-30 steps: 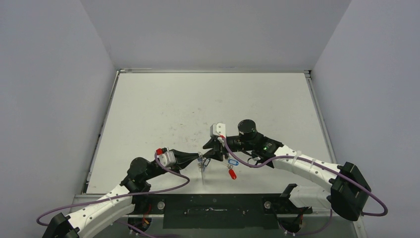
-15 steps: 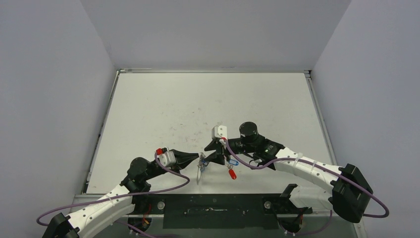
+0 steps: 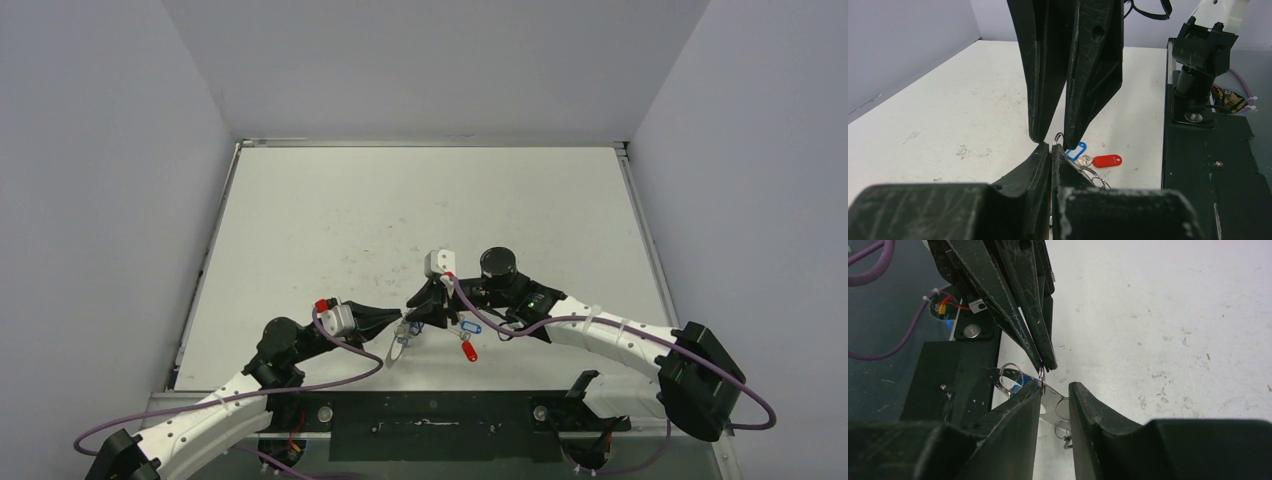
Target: Put the keys on the keyring
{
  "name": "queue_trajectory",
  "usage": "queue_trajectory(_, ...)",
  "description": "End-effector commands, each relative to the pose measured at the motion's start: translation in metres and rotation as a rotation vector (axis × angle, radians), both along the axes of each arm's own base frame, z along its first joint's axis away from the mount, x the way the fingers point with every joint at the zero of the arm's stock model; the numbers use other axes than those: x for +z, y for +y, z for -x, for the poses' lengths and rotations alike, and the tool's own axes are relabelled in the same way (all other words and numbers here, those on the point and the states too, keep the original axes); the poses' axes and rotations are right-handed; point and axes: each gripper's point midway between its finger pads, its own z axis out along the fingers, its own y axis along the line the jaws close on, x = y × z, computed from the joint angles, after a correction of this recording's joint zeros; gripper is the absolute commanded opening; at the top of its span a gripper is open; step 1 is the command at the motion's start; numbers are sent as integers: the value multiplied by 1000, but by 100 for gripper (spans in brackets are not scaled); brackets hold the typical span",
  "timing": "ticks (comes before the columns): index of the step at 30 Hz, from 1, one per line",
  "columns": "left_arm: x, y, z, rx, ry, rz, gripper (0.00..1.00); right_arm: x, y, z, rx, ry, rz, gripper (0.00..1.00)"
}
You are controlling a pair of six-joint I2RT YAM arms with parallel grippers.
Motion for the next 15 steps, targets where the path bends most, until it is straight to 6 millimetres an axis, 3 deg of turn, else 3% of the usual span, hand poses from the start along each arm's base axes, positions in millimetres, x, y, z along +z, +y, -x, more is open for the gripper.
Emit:
queue_trajectory(1, 29, 1, 2, -3, -62, 79, 0, 16, 11, 3, 35, -32, -71, 25)
queue_trajectory(7, 30, 1, 2, -2, -62, 82, 0, 13, 12, 3, 45, -30, -58, 0)
queue_trajectory(15, 31, 4, 0, 22, -57, 90, 3, 20, 6, -2, 14, -51, -14, 0)
